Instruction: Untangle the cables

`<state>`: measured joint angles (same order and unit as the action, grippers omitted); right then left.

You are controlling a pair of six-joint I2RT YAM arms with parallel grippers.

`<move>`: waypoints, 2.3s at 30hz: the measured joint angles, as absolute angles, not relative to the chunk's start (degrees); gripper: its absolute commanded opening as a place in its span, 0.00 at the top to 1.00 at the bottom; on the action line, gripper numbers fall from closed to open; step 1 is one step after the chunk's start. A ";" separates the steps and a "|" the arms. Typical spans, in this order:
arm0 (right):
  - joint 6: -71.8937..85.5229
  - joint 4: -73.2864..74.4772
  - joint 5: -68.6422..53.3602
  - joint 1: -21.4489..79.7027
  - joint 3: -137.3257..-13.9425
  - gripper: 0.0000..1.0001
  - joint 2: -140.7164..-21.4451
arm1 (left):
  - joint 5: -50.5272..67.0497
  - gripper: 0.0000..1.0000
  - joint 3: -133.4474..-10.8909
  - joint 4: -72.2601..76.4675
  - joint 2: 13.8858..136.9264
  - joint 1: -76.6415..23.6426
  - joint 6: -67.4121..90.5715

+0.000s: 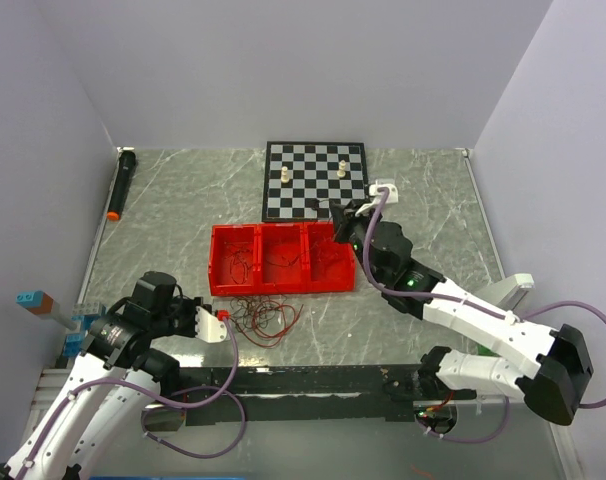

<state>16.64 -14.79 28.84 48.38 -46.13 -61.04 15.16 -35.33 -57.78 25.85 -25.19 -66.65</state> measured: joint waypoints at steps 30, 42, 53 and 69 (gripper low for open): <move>17.65 -11.03 6.74 48.34 -67.29 1.00 -90.28 | 15.11 0.95 -34.81 -57.65 25.85 -25.19 -66.83; 25.06 -14.26 2.68 48.10 -70.74 1.00 -101.82 | 14.26 0.97 -33.43 -57.71 25.80 -25.19 -67.09; 27.55 -11.29 8.95 45.50 -61.41 1.00 -100.90 | 14.06 0.96 -32.75 -57.67 25.76 -25.19 -67.92; 26.24 -4.12 6.59 46.70 -76.51 0.71 -109.60 | 14.15 0.95 -32.42 -57.65 25.78 -25.12 -67.88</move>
